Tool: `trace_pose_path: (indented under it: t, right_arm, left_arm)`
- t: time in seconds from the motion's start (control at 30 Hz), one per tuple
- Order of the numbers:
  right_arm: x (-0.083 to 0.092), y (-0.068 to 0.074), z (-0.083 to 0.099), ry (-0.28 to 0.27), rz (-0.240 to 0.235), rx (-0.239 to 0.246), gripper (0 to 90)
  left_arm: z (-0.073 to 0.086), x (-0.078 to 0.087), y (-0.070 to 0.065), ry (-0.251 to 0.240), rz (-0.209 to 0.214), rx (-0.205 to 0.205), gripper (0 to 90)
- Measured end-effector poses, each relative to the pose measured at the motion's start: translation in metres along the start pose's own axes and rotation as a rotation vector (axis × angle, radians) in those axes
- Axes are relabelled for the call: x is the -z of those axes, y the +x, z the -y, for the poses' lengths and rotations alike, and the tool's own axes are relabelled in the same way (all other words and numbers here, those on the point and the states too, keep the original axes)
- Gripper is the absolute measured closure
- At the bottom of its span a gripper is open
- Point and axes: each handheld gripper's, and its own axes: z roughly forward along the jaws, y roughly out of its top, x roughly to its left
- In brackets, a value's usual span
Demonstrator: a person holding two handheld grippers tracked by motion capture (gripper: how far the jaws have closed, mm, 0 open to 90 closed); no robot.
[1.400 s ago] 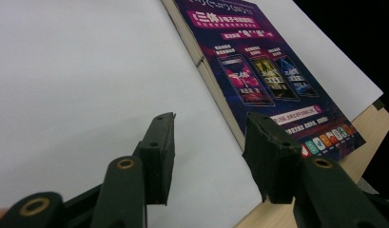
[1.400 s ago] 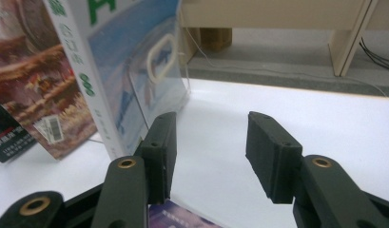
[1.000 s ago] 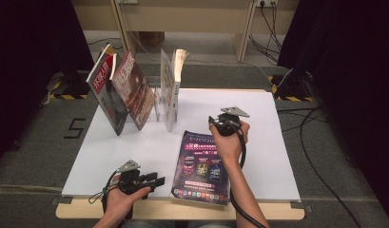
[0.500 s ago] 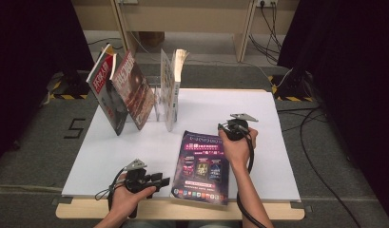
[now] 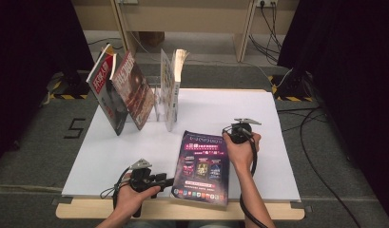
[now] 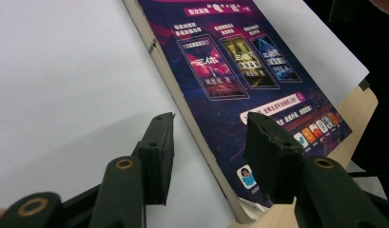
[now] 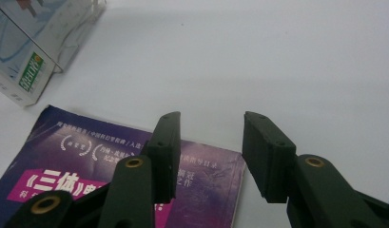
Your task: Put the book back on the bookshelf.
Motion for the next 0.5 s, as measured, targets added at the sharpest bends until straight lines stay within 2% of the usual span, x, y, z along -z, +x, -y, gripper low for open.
trace_pose_path:
  t: [0.23, 0.27, 0.5]
  right_arm:
    - [-0.006, -0.007, 0.003, 0.04, -0.011, -0.015, 58.8]
    - [-0.006, -0.007, 0.003, 0.051, -0.011, -0.036, 58.8]
    - [-0.014, -0.016, 0.001, 0.1, -0.038, -0.069, 57.3]
  left_arm:
    - [0.003, -0.004, -0.002, 0.015, 0.005, 0.0, 52.2]
    - [0.003, -0.004, -0.002, 0.017, 0.005, 0.0, 52.1]
    - [0.005, -0.006, -0.002, 0.027, 0.014, 0.004, 52.0]
